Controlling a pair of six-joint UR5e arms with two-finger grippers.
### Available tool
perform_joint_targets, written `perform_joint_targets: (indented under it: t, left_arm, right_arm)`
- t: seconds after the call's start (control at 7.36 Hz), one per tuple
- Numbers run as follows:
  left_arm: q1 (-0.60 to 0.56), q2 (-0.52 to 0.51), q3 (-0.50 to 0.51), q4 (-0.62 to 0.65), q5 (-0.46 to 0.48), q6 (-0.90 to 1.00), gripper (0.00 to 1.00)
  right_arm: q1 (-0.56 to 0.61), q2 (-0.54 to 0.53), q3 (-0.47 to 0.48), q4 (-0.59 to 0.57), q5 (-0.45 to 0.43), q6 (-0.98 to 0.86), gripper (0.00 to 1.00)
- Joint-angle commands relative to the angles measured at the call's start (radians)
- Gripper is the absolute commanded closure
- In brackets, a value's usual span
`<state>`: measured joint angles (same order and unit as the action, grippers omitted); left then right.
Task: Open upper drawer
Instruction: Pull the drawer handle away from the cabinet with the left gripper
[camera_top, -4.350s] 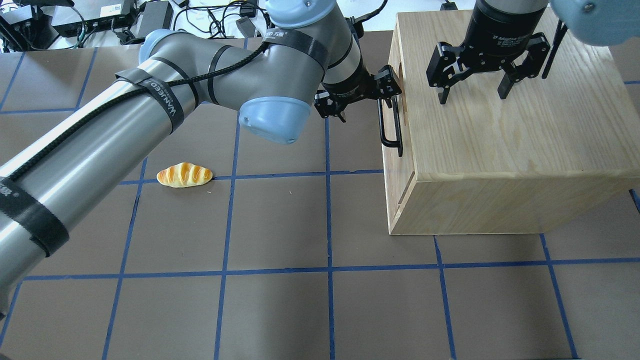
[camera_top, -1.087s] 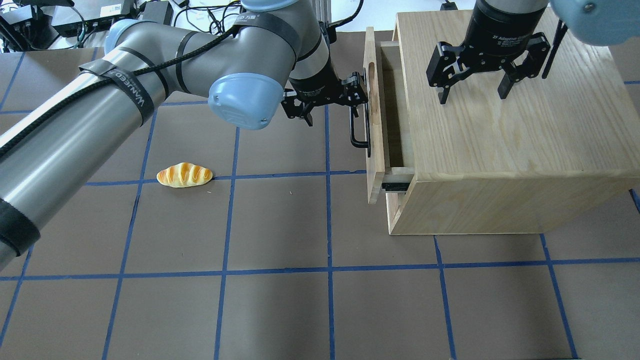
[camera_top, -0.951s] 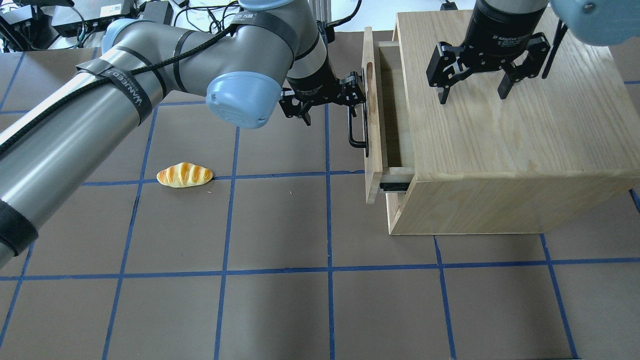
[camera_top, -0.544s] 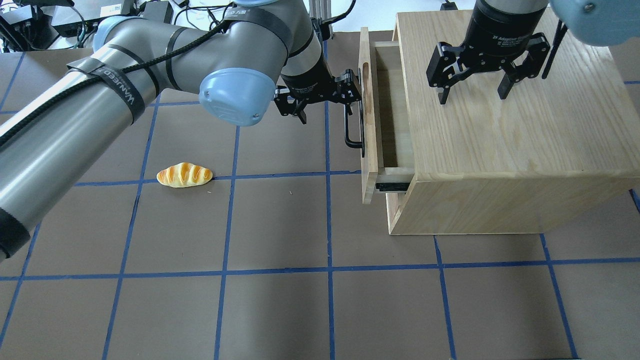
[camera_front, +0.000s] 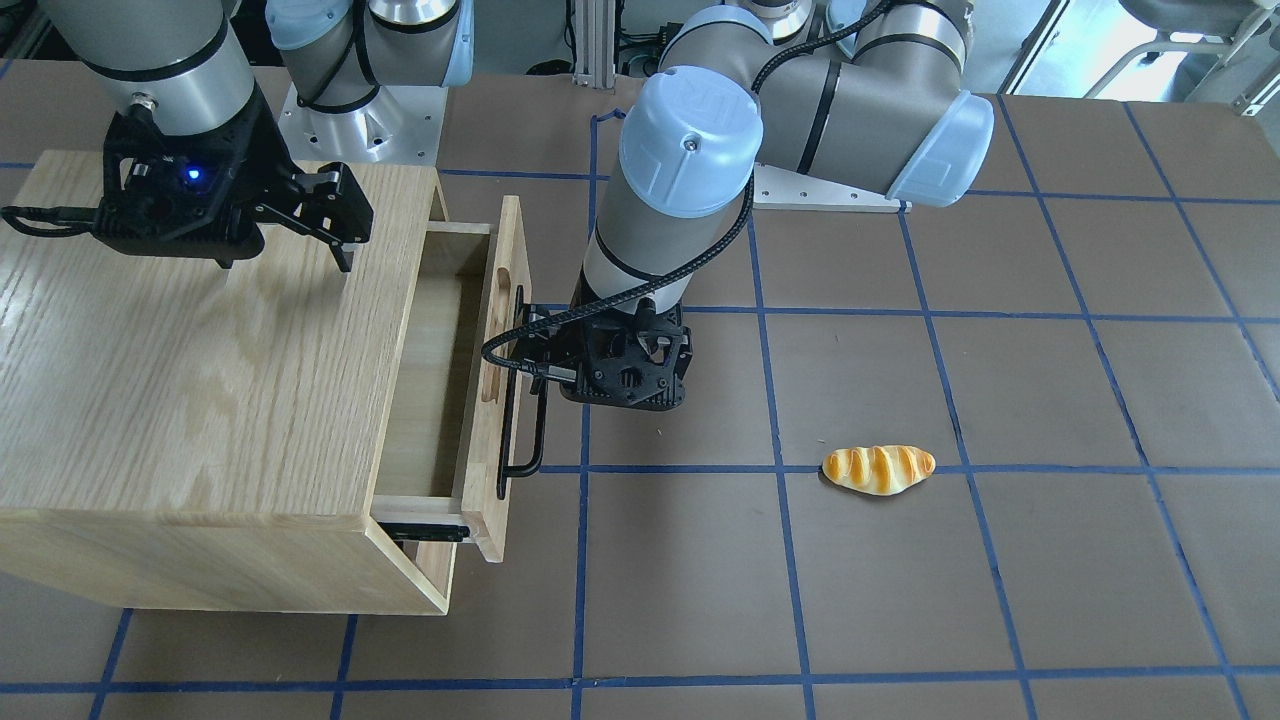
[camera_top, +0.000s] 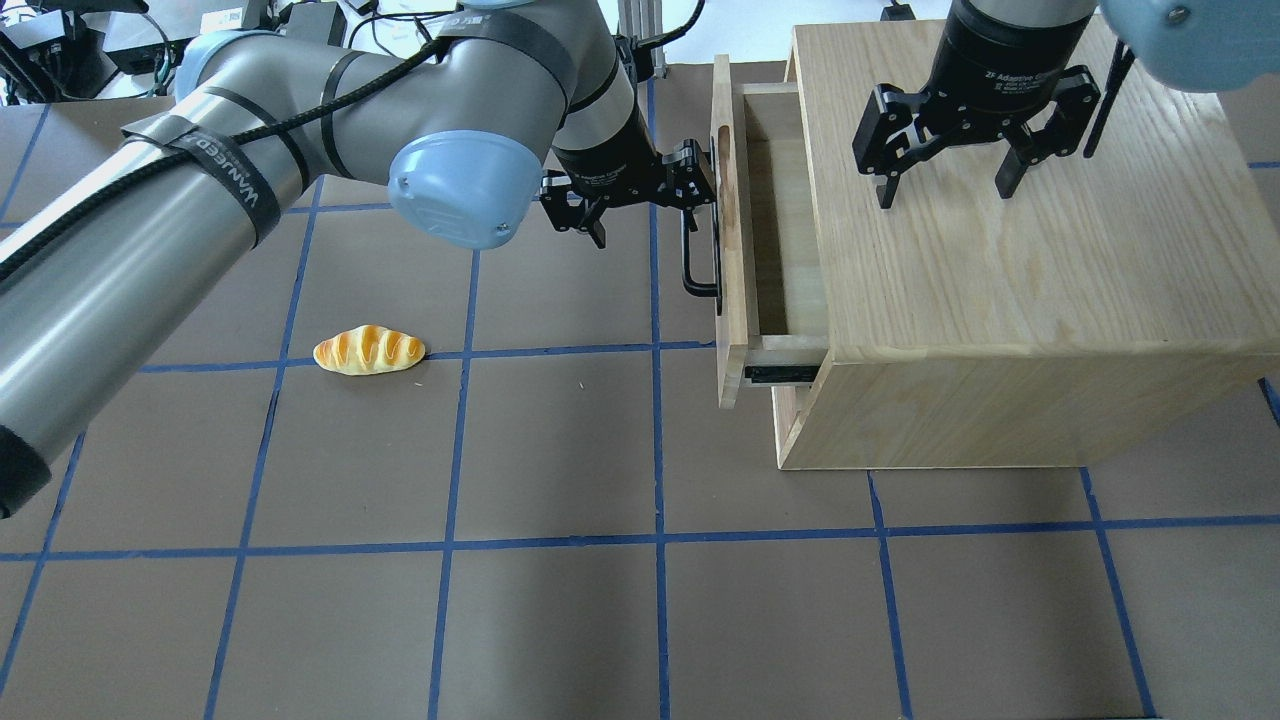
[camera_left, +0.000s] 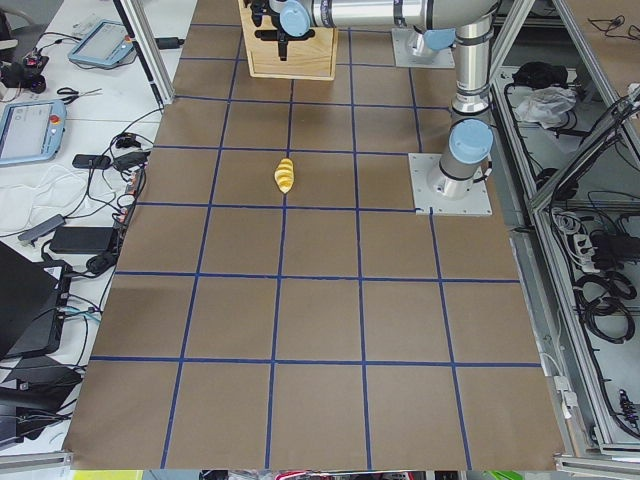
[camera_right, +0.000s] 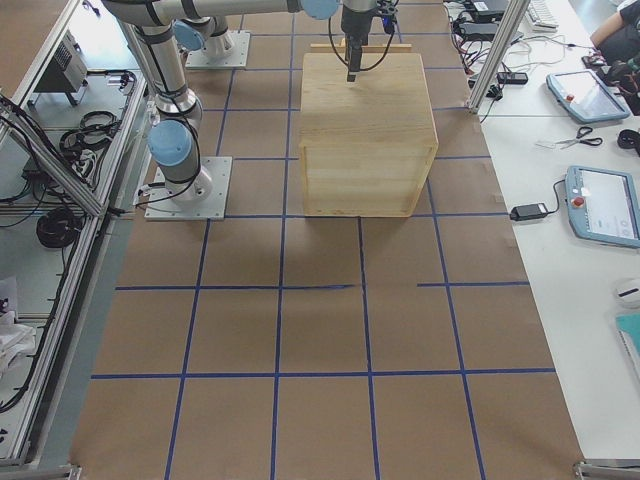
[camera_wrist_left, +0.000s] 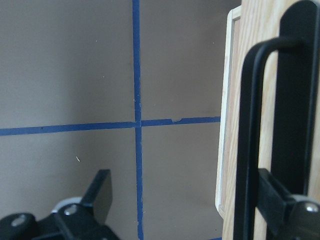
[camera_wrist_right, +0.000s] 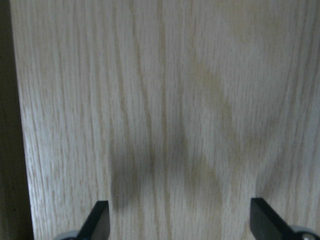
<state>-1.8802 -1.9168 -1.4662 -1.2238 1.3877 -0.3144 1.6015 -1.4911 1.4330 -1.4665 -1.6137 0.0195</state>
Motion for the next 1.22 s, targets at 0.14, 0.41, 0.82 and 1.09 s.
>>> perform_joint_targets:
  t: [0.14, 0.41, 0.82, 1.09]
  left_arm:
    - [0.013, -0.001, 0.004, -0.002, 0.025, 0.043, 0.0]
    - [0.036, 0.008, 0.003, -0.023, 0.025, 0.047, 0.0]
    - [0.046, 0.01, 0.003, -0.026, 0.025, 0.086, 0.0]
    - [0.073, 0.012, 0.004, -0.039, 0.03, 0.119, 0.0]
  right_arm:
    - [0.0, 0.0, 0.0, 0.0, 0.0, 0.0, 0.0]
    - [0.0, 0.0, 0.0, 0.0, 0.0, 0.0, 0.0]
    - [0.0, 0.0, 0.0, 0.0, 0.0, -0.001, 0.0]
    - [0.0, 0.0, 0.001, 0.0, 0.0, -0.001, 0.0]
